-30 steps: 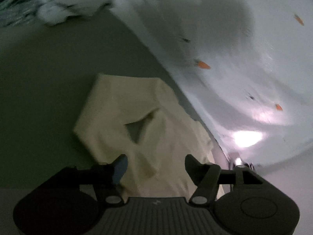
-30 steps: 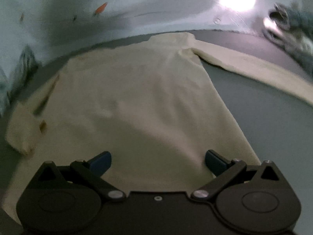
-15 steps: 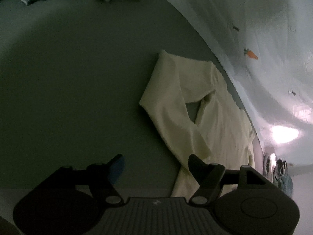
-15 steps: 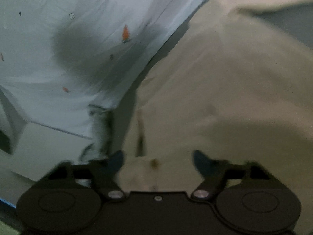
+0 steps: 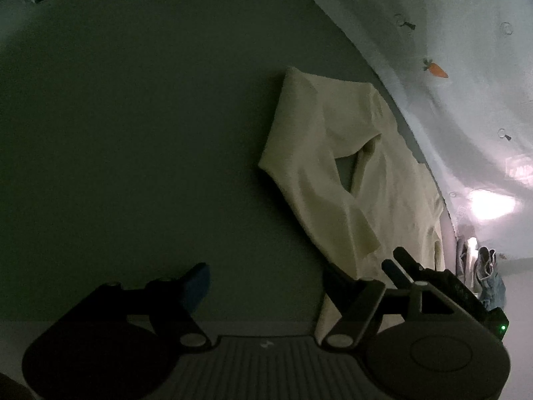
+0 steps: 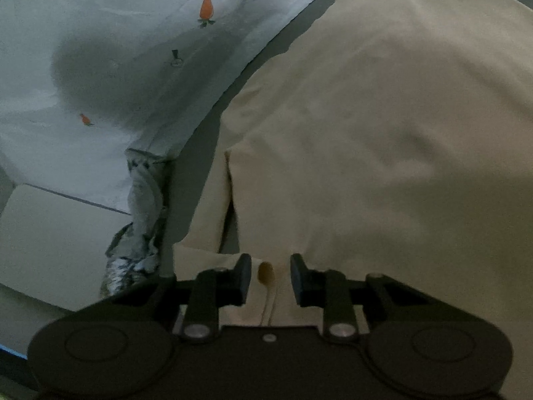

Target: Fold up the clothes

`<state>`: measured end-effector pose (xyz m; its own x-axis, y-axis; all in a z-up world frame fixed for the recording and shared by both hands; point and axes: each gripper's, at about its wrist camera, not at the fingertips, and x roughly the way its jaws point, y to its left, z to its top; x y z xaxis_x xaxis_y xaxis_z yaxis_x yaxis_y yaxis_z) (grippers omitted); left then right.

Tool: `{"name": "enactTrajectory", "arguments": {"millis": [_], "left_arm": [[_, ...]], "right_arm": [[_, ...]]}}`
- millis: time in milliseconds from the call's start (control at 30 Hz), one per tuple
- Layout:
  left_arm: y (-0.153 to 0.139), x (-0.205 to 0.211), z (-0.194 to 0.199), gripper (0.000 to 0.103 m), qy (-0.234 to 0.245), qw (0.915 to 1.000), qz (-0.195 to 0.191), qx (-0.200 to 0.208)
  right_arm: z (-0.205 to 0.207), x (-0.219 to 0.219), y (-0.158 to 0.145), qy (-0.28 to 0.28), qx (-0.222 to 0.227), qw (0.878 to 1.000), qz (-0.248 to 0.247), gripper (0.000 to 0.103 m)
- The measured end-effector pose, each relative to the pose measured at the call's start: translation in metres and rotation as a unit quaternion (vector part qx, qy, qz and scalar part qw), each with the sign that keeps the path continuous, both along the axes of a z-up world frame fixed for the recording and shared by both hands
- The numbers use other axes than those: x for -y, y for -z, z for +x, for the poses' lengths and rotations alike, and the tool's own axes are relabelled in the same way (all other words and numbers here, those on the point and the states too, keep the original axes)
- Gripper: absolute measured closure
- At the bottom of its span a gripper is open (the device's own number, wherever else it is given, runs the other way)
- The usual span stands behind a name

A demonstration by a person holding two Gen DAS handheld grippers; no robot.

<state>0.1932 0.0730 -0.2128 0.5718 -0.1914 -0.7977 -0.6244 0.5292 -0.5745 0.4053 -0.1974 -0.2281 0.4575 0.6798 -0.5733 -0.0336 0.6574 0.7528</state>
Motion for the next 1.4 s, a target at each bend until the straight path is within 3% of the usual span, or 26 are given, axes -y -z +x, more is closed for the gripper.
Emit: {"name": "enactTrajectory", "arguments": {"millis": [300,400,467,567,700,867,1000,1167,1233,1400], "left_arm": [[-0.004,0.010,0.005,0.024,-0.017,0.9995,0.026,-0.008],[-0.008,0.018,0.003,0.024,-0.057,0.9978,0.032,-0.009],[-0.011,0.028,0.003,0.024,-0.077,0.9963,0.037,-0.007],[-0.017,0.045,0.005,0.024,-0.098,0.9941,0.048,-0.004],[-0.020,0.071,0.010,0.024,-0.128,0.9900,0.059,0.001],[-0.026,0.117,0.028,0.024,-0.140,0.9847,0.104,-0.008],[-0.030,0.157,0.048,0.024,-0.129,0.9831,0.130,-0.006],[-0.023,0.193,0.064,0.024,-0.134,0.9808,0.138,-0.029],[-0.017,0.203,0.067,0.024,-0.140,0.9797,0.138,-0.040],[-0.015,0.218,0.082,0.023,-0.129,0.9753,0.165,-0.071]], "right_arm": [[0.018,-0.029,0.003,-0.085,0.033,0.995,-0.042,0.075],[0.020,-0.033,0.000,-0.133,0.039,0.989,-0.044,0.100],[0.021,-0.030,-0.009,-0.162,0.059,0.984,-0.041,0.101],[0.028,-0.005,-0.026,-0.159,0.086,0.983,-0.030,0.101],[0.048,0.067,-0.050,-0.090,0.100,0.991,0.003,0.101],[0.074,0.185,-0.067,0.025,0.121,0.992,-0.033,0.101],[0.087,0.266,-0.061,0.104,0.097,0.989,-0.039,0.101],[0.097,0.303,-0.046,0.093,0.073,0.990,-0.074,0.091],[0.101,0.306,-0.038,0.075,0.066,0.991,-0.085,0.078],[0.114,0.303,-0.019,0.041,0.052,0.993,-0.097,0.063]]}}
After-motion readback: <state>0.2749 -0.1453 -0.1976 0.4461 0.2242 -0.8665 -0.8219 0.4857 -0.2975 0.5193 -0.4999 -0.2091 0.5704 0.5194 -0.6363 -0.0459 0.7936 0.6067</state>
